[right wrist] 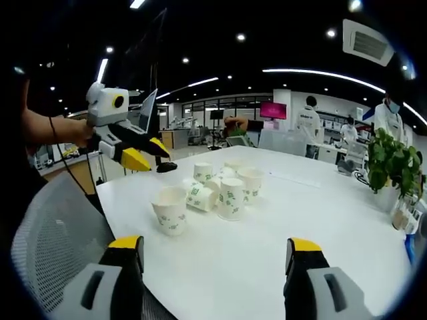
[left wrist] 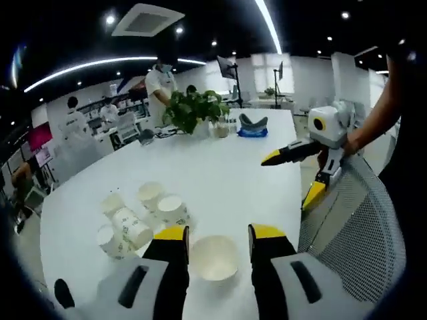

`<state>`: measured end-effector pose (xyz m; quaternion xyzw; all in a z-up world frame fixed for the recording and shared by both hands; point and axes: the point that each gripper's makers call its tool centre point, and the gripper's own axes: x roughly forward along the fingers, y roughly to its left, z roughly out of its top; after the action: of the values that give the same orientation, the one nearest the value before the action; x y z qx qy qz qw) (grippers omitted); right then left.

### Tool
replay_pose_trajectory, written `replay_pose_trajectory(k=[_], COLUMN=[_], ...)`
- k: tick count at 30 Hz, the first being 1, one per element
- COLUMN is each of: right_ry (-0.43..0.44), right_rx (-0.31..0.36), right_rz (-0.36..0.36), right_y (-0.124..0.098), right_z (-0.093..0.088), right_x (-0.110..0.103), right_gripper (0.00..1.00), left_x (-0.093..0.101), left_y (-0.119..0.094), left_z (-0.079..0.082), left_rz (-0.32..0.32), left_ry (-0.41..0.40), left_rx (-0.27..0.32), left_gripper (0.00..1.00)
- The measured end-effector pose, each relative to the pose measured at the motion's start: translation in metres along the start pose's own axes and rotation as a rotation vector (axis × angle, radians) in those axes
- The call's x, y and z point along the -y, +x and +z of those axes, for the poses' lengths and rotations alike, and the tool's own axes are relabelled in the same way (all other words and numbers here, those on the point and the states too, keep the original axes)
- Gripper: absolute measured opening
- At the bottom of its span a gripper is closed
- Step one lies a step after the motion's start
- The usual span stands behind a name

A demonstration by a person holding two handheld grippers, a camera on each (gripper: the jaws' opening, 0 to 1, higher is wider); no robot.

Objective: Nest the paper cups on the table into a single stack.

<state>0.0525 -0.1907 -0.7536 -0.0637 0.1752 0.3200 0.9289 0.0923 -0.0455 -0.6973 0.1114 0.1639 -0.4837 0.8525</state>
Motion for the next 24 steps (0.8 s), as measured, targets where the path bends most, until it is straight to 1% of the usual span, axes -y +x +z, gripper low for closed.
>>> replay_pose_trajectory(k=[1, 2, 4, 6, 7, 9, 11, 12, 13, 16, 18, 20, 21, 24], right_ry=[-0.002, -0.003, 0.001, 0.008, 0.009, 0.0, -0.003, -0.005, -0.007, -0.039, -0.045, -0.05, -0.053, -0.052], right_rx=[-0.002, -0.004, -0.004, -0.005, -0.008, -0.015, -0.021, -0.026, -0.028, -0.026, -0.015, -0.015, -0.012, -0.002], right_rz=[0.003, 0.003, -0.001, -0.003, -0.003, 0.004, 0.01, 0.015, 0.016, 0.016, 0.022, 0.03, 0.032, 0.043], right_y=[0.0, 0.0, 0.0, 0.0, 0.0, 0.0, 0.0, 0.0, 0.0, -0.003, -0.003, -0.002, 0.0, 0.004], right_z=[0.0, -0.001, -0.001, -0.002, -0.002, -0.003, -0.003, -0.003, -0.002, 0.005, 0.015, 0.02, 0.023, 0.032], right_x=[-0.001, -0.001, 0.0, 0.001, 0.001, 0.0, -0.001, -0.002, -0.002, 0.0, 0.001, 0.002, 0.003, 0.005], right_gripper=[0.89, 0.89, 0.89, 0.89, 0.89, 0.88, 0.86, 0.86, 0.86, 0.85, 0.86, 0.86, 0.86, 0.86], left_x=[0.002, 0.002, 0.002, 0.006, 0.006, 0.007, 0.009, 0.009, 0.01, 0.008, 0.007, 0.005, 0.005, 0.004], left_y=[-0.005, -0.007, -0.013, -0.017, -0.019, -0.023, -0.026, -0.028, -0.029, -0.032, -0.032, -0.032, -0.033, -0.035], left_z=[-0.001, -0.001, -0.004, -0.013, -0.02, -0.031, -0.039, -0.04, -0.041, -0.042, -0.039, -0.034, -0.034, -0.041], left_rz=[0.009, 0.023, 0.049, 0.07, 0.087, 0.114, 0.127, 0.141, 0.144, 0.176, 0.179, 0.189, 0.188, 0.188], left_ry=[-0.033, -0.047, -0.077, -0.074, -0.074, -0.075, -0.089, -0.11, -0.112, -0.151, -0.141, -0.114, -0.114, -0.109], left_rx=[0.026, 0.04, 0.069, 0.06, 0.039, 0.016, 0.01, 0.023, 0.026, 0.056, 0.065, 0.086, 0.087, 0.058], left_gripper=[0.38, 0.41, 0.5, 0.59, 0.63, 0.7, 0.76, 0.8, 0.82, 0.92, 0.98, 0.99, 0.99, 0.99])
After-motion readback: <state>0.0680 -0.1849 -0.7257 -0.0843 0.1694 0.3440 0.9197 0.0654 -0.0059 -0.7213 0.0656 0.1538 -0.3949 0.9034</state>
